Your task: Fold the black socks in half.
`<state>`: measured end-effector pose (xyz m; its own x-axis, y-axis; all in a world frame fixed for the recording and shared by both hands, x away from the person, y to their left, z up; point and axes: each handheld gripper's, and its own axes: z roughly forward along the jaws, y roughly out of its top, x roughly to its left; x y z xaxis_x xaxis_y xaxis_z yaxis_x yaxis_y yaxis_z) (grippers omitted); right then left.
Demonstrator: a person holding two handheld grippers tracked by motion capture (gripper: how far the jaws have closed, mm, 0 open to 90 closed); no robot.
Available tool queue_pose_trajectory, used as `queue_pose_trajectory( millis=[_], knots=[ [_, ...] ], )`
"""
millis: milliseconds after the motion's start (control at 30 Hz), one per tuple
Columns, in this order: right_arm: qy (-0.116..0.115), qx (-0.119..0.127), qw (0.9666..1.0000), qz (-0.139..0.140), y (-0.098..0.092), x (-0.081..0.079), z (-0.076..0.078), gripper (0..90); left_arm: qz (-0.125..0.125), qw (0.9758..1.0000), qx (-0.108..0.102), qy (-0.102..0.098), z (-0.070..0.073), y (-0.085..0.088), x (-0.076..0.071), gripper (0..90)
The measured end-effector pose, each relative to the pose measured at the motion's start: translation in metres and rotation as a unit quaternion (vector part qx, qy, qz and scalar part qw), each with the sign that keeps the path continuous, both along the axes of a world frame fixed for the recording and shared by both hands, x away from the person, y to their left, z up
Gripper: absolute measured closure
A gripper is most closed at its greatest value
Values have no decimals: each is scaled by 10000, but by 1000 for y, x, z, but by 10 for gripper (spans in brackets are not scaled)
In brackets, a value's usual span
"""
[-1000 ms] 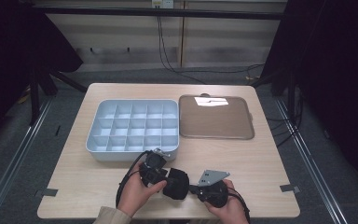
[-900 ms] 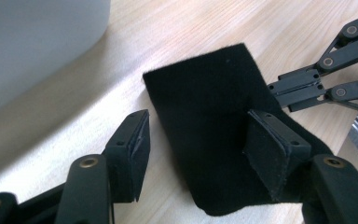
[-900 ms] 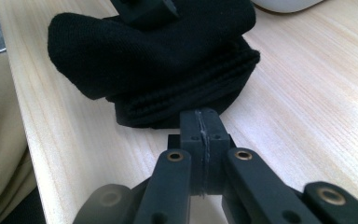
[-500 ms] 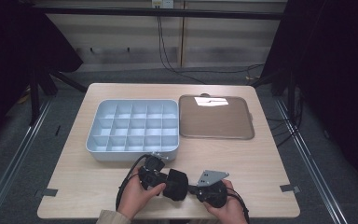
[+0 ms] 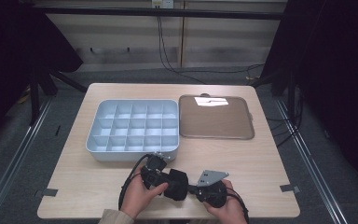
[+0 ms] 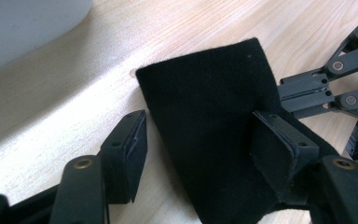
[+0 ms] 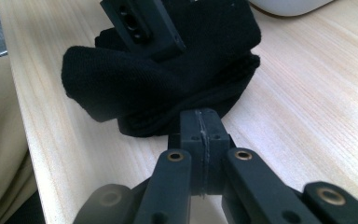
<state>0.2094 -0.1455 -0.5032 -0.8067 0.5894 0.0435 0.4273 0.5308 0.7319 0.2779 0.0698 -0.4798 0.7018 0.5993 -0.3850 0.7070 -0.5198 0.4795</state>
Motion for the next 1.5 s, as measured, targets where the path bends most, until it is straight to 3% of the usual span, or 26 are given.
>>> queue_pose_trajectory(
  millis=[500,933,1133,1167,1200,1400,1500],
  knots=[
    [-36,-30,10000,-8,1,0,0,900,-87,10000,22,23,1,-5,1,359],
    [-40,-33,10000,-1,1,0,0,900,-21,9999,-23,121,-2,-3,2,324],
    [-56,-56,10000,-1,1,0,0,900,-31,9994,-176,296,-2,-4,0,445],
    [-61,-62,10000,-2,2,0,0,900,-34,9993,-207,297,-1,-4,0,494],
    [-67,-68,10000,-8,2,0,0,900,-126,9995,-148,254,2,-4,-1,604],
    [-99,-69,9999,-9,2,0,0,900,-232,9997,8,115,10,-8,-1,680],
    [-119,-76,9999,14,2,0,0,900,-137,9998,-148,-52,16,-5,1,678]
  ],
)
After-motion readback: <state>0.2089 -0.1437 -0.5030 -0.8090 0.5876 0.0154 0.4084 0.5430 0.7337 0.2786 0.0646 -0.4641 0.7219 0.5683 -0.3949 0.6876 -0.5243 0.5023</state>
